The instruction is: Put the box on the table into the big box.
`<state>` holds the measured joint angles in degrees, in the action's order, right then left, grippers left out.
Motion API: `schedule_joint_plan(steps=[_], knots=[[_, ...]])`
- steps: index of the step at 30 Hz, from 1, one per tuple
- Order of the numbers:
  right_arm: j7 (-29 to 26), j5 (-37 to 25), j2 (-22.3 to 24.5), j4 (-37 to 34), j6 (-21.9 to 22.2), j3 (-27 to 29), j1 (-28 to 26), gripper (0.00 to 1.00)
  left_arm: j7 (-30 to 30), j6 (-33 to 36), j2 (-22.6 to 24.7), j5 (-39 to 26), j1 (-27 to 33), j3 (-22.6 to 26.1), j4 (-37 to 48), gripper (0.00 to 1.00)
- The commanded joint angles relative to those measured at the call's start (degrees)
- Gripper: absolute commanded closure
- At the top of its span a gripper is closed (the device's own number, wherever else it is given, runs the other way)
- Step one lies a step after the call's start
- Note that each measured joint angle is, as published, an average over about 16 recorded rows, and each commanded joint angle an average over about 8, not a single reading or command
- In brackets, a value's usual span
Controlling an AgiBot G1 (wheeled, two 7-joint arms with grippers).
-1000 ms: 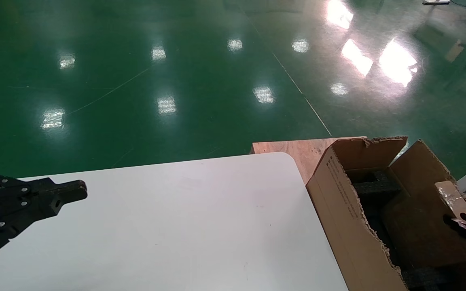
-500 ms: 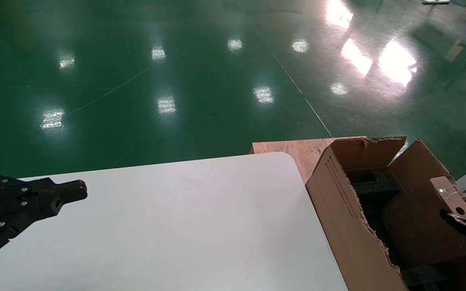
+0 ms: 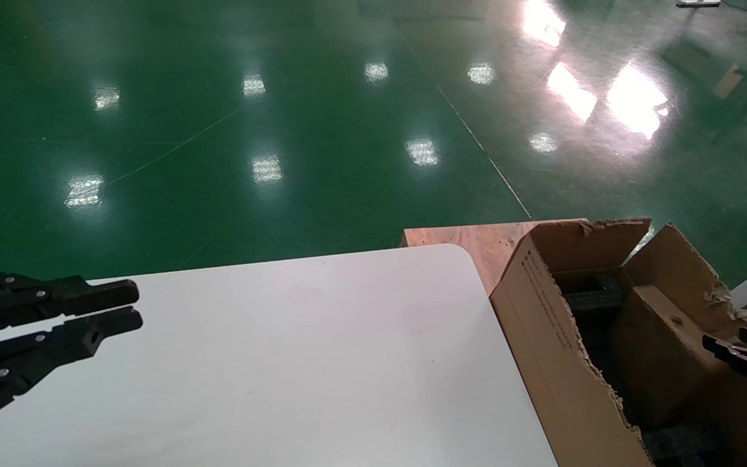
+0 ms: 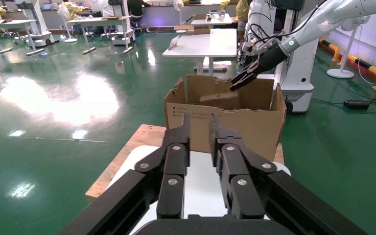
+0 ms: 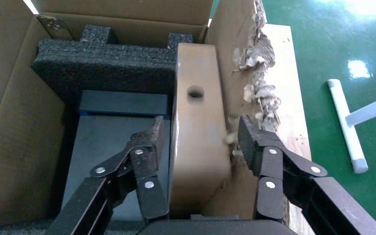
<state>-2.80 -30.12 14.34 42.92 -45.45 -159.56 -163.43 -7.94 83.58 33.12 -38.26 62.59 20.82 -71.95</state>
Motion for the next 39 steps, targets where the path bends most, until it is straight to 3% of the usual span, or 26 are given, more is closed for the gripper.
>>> schedule_joint_plan(steps=[1,12,20,32,39], knots=[[0.0,0.0,0.1,0.0,0.0,0.1,0.0,0.00,0.0,0.0,0.0,0.0,0.0,0.0,0.0,0.00],[1.1,0.3,-0.9,2.5,-0.3,1.2,0.4,0.00,0.0,0.0,0.0,0.0,0.0,0.0,0.0,0.00],[5.4,1.6,-4.9,14.2,0.8,4.5,0.4,0.00,0.0,0.0,0.0,0.0,0.0,0.0,0.0,0.00],[7.2,6.1,-11.1,32.0,8.1,6.0,1.4,0.00,0.0,0.0,0.0,0.0,0.0,0.0,0.0,0.00],[7.4,8.0,-12.4,35.7,10.0,6.1,1.8,0.00,0.0,0.0,0.0,0.0,0.0,0.0,0.0,0.00]])
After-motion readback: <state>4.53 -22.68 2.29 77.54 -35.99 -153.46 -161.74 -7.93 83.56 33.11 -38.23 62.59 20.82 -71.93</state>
